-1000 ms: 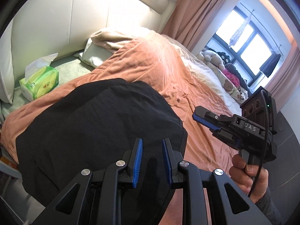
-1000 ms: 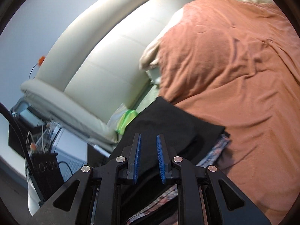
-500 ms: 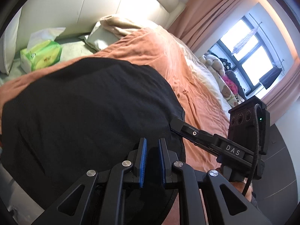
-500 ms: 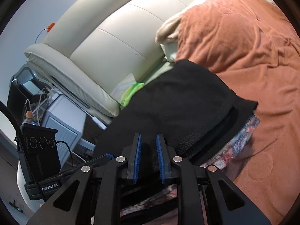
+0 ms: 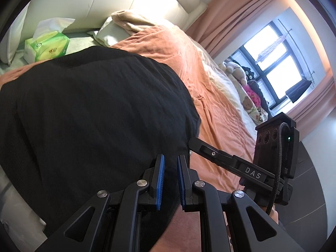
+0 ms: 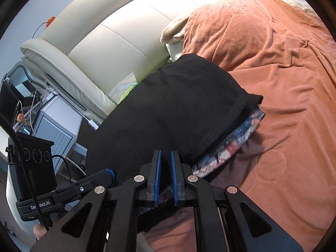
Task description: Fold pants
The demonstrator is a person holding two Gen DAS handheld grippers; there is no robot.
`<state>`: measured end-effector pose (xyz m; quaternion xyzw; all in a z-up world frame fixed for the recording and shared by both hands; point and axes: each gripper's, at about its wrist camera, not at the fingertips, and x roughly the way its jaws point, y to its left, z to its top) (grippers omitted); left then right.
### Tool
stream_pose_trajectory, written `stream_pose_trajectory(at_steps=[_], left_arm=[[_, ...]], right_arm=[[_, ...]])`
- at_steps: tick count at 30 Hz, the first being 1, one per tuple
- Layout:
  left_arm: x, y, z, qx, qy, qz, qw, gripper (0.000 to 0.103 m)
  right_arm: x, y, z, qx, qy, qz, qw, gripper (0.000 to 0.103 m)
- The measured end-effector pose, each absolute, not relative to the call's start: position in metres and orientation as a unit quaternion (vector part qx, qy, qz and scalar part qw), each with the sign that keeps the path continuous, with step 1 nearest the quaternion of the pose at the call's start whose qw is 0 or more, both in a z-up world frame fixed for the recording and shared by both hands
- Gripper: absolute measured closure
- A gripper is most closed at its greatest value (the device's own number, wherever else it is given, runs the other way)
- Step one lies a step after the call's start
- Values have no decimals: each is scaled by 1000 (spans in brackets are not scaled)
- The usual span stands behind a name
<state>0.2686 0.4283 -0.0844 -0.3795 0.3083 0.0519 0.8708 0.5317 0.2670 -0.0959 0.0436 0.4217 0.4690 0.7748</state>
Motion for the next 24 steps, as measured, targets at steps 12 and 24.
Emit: stream_pose_trajectory(at_steps=[12, 24], left_arm=[[253, 405, -47, -338, 310, 82, 885, 86], [233, 359, -12, -286, 289, 107, 907, 32]], right_arm=[[495, 199, -56, 17, 385, 448, 807, 90], [434, 122, -11, -29, 319, 400, 858, 31]])
